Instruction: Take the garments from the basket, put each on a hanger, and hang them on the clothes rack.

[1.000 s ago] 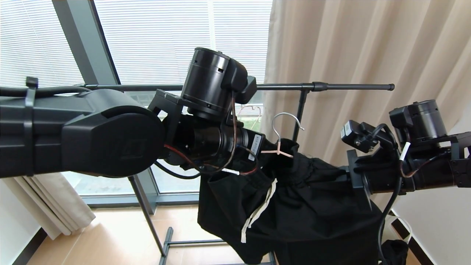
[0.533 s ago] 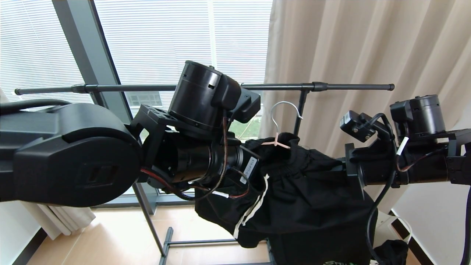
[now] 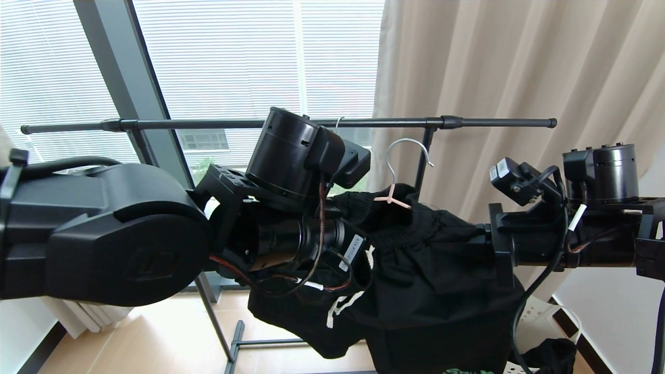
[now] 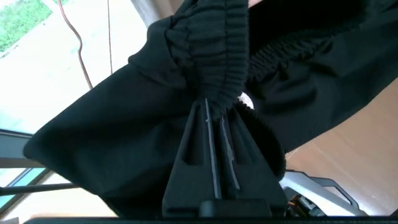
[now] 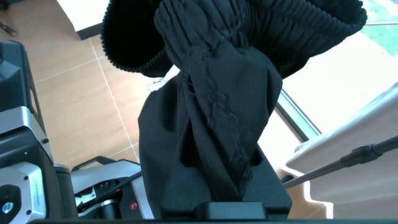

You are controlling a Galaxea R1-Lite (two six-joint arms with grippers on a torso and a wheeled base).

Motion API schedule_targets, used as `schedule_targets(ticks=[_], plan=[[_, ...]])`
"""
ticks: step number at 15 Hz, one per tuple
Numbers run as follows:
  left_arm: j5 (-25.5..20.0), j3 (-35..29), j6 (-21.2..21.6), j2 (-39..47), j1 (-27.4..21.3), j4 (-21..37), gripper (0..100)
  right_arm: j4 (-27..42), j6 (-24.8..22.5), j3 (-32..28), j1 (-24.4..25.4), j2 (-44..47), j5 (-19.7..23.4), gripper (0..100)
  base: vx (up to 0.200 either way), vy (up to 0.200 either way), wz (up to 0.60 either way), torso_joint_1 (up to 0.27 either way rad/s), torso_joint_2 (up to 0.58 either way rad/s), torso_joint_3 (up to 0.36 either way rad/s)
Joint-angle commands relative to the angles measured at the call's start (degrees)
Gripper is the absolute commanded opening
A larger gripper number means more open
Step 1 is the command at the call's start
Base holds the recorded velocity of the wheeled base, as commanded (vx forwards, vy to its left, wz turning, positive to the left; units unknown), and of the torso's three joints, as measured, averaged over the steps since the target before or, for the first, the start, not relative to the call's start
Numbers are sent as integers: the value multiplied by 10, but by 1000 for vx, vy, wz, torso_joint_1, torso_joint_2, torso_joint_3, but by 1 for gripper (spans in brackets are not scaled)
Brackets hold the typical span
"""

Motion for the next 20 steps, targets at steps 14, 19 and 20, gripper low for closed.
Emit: schedule_targets(ticks=[14,19,20], plan=[[11,70,-15,-68,5,-21,100,-15,0,11,-3,-5,16,0,0,0,0,0,0,0],[-37,100,-1,-147,21,-21,100,-22,-2,18,-3,7,19,0,0,0,0,0,0,0],[-46,115,19,-172,35,-21,100,-22,-3,24,-3,6,32,0,0,0,0,0,0,0]])
